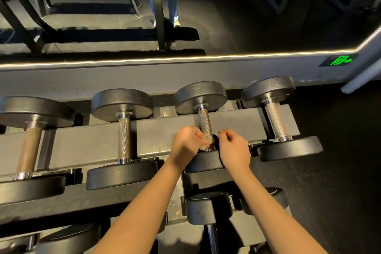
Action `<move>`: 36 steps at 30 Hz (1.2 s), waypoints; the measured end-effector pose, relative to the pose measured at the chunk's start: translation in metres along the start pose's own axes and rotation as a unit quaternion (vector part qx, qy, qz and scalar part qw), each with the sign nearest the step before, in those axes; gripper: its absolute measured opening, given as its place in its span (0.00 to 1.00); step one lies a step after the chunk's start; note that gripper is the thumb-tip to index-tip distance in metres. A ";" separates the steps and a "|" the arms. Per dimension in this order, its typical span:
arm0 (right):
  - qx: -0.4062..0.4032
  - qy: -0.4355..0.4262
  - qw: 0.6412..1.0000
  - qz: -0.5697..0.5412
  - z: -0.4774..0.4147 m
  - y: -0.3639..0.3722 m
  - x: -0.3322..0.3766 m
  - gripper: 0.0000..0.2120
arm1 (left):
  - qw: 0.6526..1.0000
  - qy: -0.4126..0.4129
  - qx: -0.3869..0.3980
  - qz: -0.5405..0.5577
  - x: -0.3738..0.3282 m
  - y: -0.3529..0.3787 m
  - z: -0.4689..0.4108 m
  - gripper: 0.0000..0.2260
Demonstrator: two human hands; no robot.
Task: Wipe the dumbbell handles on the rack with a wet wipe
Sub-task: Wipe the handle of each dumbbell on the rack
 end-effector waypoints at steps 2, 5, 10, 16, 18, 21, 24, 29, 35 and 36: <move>0.041 -0.020 0.999 0.008 0.001 -0.001 0.001 0.11 | 0.998 0.025 0.000 0.063 -0.002 -0.001 0.005 0.03; 0.091 -0.032 0.995 -0.022 -0.002 -0.003 0.000 0.12 | 0.989 0.037 -0.016 0.142 -0.011 -0.006 0.010 0.04; 0.137 -0.019 0.967 -0.212 -0.022 -0.004 0.005 0.09 | 0.988 0.098 -0.038 0.117 -0.030 -0.010 0.006 0.06; 0.100 0.057 0.941 -0.317 -0.046 -0.003 0.013 0.05 | 0.949 0.266 -0.144 -0.093 -0.044 -0.023 -0.008 0.10; 0.055 -0.031 0.982 -0.178 -0.051 0.002 0.014 0.04 | 0.922 0.283 -0.223 -0.142 -0.042 -0.034 -0.011 0.14; 0.134 -0.113 0.985 -0.002 -0.046 0.010 0.013 0.06 | 0.926 0.247 -0.211 -0.193 -0.034 -0.042 -0.019 0.20; 0.198 -0.131 0.971 0.036 -0.045 0.009 0.008 0.09 | 0.936 0.215 -0.169 -0.224 -0.029 -0.039 -0.023 0.21; 0.170 -0.121 0.977 0.042 -0.051 0.016 0.009 0.03 | 0.937 0.197 -0.180 -0.226 -0.030 -0.034 -0.022 0.22; 0.049 -0.194 0.978 0.063 -0.059 0.033 0.035 0.05 | 0.935 0.202 -0.173 -0.235 -0.029 -0.033 -0.021 0.22; 0.036 -0.187 0.981 0.046 -0.063 0.035 0.037 0.07 | 0.934 0.202 -0.173 -0.238 -0.028 -0.034 -0.021 0.22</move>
Point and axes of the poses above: each hand's wrist, its own z-axis away from the middle knuckle, its own y-axis out of the palm, x = y × z, the point moved 2 cm from there along -z, towards the middle knuckle, and after that the axes turned 6 degrees about -x, right-handed, at the moved point
